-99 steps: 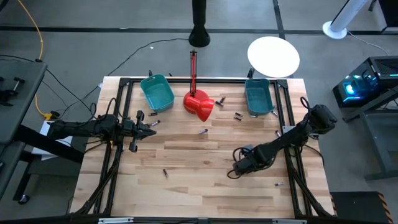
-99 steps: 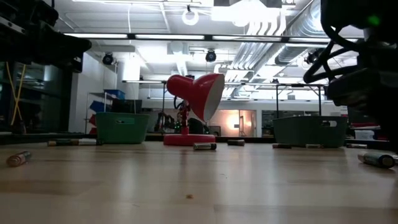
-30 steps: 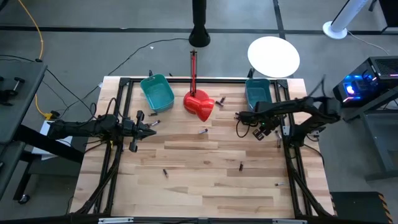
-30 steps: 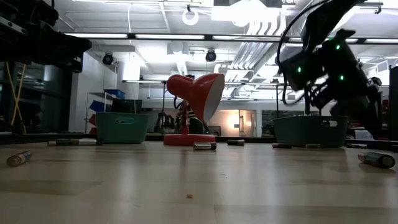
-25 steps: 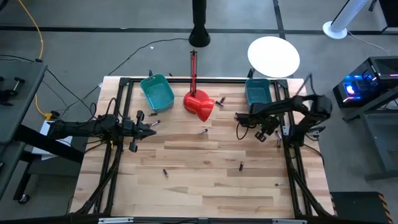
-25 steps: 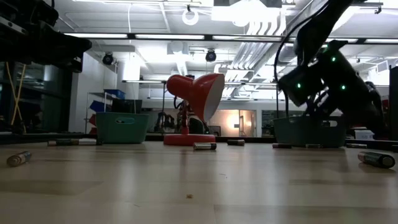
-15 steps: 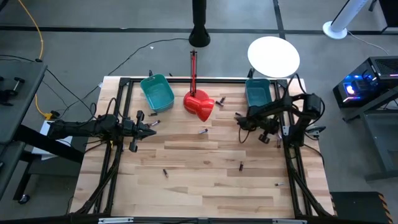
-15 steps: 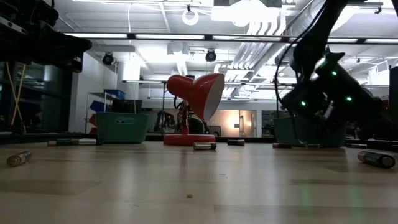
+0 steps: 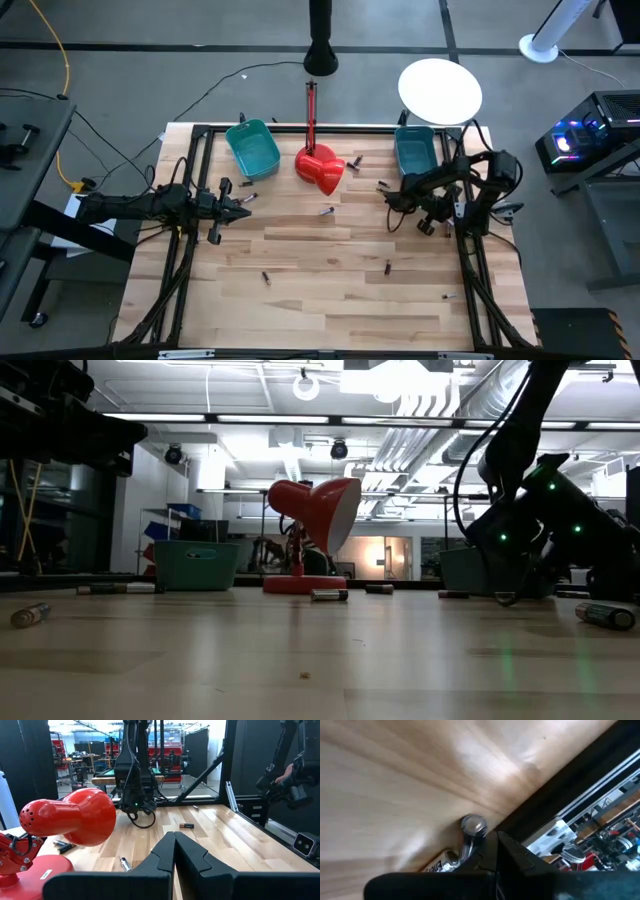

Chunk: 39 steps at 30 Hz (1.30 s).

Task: Sort batteries
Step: Put the silver battery into the blue bin

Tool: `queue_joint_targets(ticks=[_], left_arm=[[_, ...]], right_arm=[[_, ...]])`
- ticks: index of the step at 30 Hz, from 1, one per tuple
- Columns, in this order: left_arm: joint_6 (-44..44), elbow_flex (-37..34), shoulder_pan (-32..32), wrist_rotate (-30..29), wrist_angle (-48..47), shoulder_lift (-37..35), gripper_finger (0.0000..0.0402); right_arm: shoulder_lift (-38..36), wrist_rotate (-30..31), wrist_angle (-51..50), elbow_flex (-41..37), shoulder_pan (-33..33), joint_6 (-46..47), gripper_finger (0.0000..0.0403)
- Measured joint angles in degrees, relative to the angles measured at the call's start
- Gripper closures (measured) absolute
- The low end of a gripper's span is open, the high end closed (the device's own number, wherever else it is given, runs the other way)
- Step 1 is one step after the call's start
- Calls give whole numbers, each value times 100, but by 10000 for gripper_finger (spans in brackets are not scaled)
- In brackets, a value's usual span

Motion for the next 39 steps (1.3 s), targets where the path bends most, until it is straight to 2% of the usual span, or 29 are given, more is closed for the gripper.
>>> queue_joint_targets(ticks=[6, 11, 15, 27, 32, 39], left_arm=[[0, 0, -1, 2, 0, 0, 402], [1, 0, -2, 2, -2, 0, 402], [0, 0, -1, 1, 0, 0, 402], [0, 0, 0, 2, -2, 0, 401], [1, 0, -2, 1, -2, 0, 402], [0, 0, -2, 2, -2, 0, 402]], right_arm=[[-226, -85, -7, 533, 256, 167, 403], [-594, 570, -602, 1164, 84, 335, 403], [-926, 920, -1091, 1300, -548, 574, 403], [-1534, 1452, -693, 1300, -2783, 307, 403], [-1528, 1328, 230, 1298, -3301, -23, 403], [-1526, 452, 1259, 1298, -3402, -329, 403]])
